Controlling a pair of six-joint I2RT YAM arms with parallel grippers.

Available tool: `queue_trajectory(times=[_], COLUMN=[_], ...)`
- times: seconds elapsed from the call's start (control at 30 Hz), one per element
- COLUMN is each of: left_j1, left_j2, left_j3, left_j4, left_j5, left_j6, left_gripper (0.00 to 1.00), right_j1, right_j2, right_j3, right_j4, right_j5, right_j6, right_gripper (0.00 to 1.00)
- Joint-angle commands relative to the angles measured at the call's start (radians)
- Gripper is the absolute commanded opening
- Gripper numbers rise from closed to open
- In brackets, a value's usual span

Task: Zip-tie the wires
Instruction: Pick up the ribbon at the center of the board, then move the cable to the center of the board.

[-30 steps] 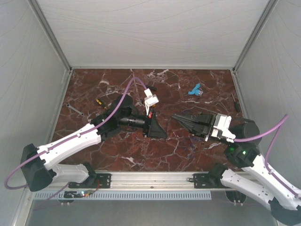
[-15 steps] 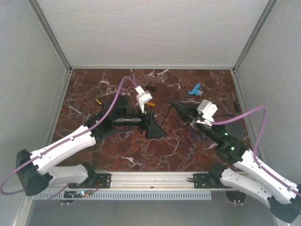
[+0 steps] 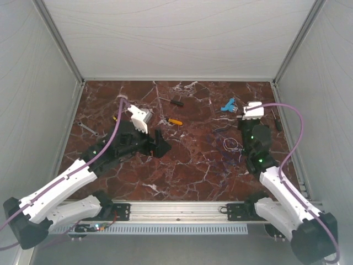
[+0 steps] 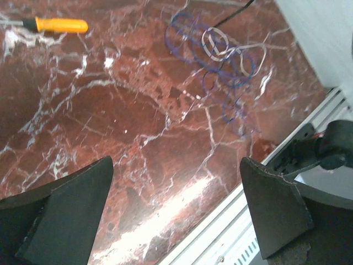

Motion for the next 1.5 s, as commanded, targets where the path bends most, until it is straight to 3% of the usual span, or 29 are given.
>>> queue_trajectory(times=[0.0, 0.2, 0.5, 0.6, 0.67, 0.97, 1.47], left_j1=[0.0, -0.001, -0.001, -0.001, -0.001, -0.001, -0.001], left_j2=[0.005, 0.029, 0.032, 0.033, 0.035, 0.029, 0.003], left_j3=[-0.032, -0.051, -0.073, -0.077, -0.076, -0.083, -0.093], left_j4=[0.0, 0.01, 0.017, 0.02, 0.021, 0.017, 0.01], left_j5=[0.024, 0.052, 0.077, 0.079, 0.081, 0.078, 0.06], left_j6=[0.049, 0.066, 0.061, 0.062, 0.064, 0.064, 0.066], left_gripper=[0.96, 0.95, 0.95, 0.95, 0.95, 0.94, 0.94], right_j1=[-0.183, -0.33, -0.506, -0.507, -0.503, -0.389, -0.335], right_j2=[0.05, 0.116, 0.293, 0.322, 0.321, 0.396, 0.303], right_j3=[-0.02, -0.036, -0.039, -0.039, -0.05, -0.037, -0.05], right_j4=[0.103, 0.098, 0.175, 0.158, 0.139, 0.034, 0.017], right_j5=[0.052, 0.094, 0.034, 0.013, -0.086, -0.28, -0.333], right_j6=[0.03, -0.107, -0.157, -0.172, -0.17, -0.222, -0.131], right_gripper=[0.0, 0.0, 0.0, 0.0, 0.0, 0.0, 0.0])
